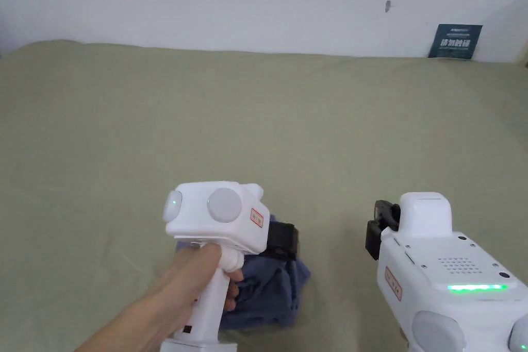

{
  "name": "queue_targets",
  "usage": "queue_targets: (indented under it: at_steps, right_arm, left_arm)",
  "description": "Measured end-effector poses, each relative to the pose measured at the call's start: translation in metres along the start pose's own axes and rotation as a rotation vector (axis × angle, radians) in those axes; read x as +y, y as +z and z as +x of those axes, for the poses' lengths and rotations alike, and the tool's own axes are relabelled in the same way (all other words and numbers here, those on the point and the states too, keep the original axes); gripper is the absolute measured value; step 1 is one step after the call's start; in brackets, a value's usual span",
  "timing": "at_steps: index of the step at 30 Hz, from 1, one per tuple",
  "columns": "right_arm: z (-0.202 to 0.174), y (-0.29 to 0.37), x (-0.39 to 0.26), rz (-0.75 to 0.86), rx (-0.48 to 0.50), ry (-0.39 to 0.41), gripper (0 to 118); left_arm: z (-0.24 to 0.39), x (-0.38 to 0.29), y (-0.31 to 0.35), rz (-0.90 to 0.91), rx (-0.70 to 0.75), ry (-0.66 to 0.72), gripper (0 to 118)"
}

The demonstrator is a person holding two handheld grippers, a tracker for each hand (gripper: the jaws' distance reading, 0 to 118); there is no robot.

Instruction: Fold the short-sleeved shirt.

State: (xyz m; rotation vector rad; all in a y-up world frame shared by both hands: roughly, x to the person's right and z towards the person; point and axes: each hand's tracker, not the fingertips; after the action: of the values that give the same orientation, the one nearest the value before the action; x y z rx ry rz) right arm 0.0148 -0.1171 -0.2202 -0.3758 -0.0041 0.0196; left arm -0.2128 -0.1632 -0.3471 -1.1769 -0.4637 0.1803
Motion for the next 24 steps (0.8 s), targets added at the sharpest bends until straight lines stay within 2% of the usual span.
queue_targets:
  at_steps: [1, 2, 4, 5, 6, 7, 8, 11, 12, 15, 16, 18, 21, 22, 24]
  right_arm:
    - [0.003, -0.001, -0.002, -0.006, -0.002, -0.004, 0]
    - [0.006, -0.002, -0.003, -0.011, -0.005, -0.007, 0]
    - [0.009, -0.002, -0.003, -0.013, -0.013, -0.016, 0]
    - [0.01, -0.003, -0.003, -0.015, -0.014, -0.029, 0]
    - [0.011, -0.003, -0.003, -0.018, -0.011, -0.039, 0]
    - [0.011, -0.003, -0.003, -0.018, -0.007, -0.05, 0]
    - [0.011, -0.003, -0.003, -0.018, -0.007, -0.054, 0]
    - [0.01, -0.004, -0.003, -0.02, -0.003, -0.059, 0]
    - [0.009, -0.004, -0.003, -0.021, 0.0, -0.057, 0]
    - [0.007, -0.004, -0.005, -0.027, 0.003, -0.045, 0]
    - [0.007, -0.005, -0.007, -0.033, 0.006, -0.043, 0]
    - [0.006, -0.007, -0.01, -0.047, 0.006, -0.037, 0]
    - [0.006, -0.007, -0.015, -0.07, 0.007, -0.026, 0]
    - [0.005, -0.007, -0.016, -0.083, 0.017, -0.016, 0]
    - [0.001, -0.008, -0.016, -0.093, 0.04, 0.003, 0]
  left_arm:
    - [0.001, -0.003, 0.0, -0.024, -0.024, 0.008, 118]
    - [0.0, -0.006, 0.012, 0.036, -0.071, 0.042, 113]
    - [-0.013, -0.008, 0.03, 0.051, -0.151, 0.074, 109]
    - [-0.021, -0.01, 0.045, 0.095, -0.171, 0.125, 99]
    - [-0.027, -0.011, 0.057, 0.137, -0.188, 0.154, 77]
    - [-0.036, -0.012, 0.066, 0.159, -0.207, 0.169, 36]
    - [-0.045, -0.013, 0.07, 0.163, -0.221, 0.179, 0]
    - [-0.071, -0.014, 0.054, 0.147, -0.208, 0.216, 0]
    - [-0.075, -0.015, 0.047, 0.132, -0.245, 0.232, 0]
    - [-0.067, -0.036, 0.011, -0.008, -0.485, 0.284, 0]
    - [-0.063, -0.042, -0.003, -0.02, -0.51, 0.283, 0]
    - [-0.066, -0.043, -0.039, -0.021, -0.469, 0.251, 0]
    - [-0.07, -0.045, -0.072, -0.018, -0.333, 0.209, 0]
    - [-0.061, -0.053, -0.057, -0.01, -0.4, 0.244, 0]
    - [-0.057, -0.051, -0.033, 0.002, -0.407, 0.246, 0]
